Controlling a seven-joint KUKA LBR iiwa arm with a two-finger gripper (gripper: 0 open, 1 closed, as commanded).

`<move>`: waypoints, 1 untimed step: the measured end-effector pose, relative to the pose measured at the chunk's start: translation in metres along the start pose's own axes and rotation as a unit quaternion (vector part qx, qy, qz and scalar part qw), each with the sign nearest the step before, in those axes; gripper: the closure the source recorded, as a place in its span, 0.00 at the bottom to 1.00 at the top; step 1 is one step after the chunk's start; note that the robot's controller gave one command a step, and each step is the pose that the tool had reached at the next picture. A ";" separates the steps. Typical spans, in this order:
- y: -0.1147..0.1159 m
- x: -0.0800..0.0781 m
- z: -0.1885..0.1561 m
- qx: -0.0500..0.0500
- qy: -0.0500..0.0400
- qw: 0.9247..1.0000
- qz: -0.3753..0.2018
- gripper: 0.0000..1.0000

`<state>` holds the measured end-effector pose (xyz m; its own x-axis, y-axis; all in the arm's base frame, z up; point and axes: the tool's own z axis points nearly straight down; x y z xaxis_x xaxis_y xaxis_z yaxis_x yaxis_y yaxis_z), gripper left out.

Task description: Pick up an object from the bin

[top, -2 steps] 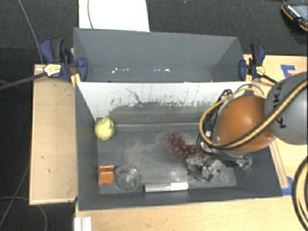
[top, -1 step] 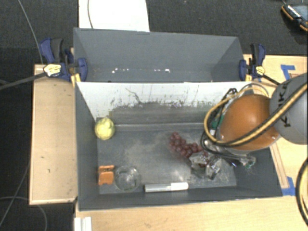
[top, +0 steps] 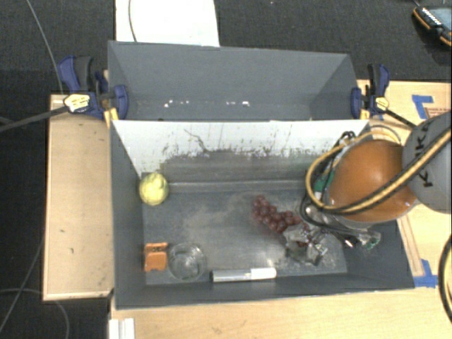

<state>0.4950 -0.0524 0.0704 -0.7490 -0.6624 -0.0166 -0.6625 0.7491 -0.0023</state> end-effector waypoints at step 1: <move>-0.006 -0.005 -0.007 0.001 -0.003 1.000 0.000 1.00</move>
Offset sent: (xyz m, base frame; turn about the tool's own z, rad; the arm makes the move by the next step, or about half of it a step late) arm 0.0000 0.0000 0.0000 0.0000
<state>0.5024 -0.0533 0.0772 -0.7489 -0.6623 -0.0226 -0.6624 0.7491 -0.0048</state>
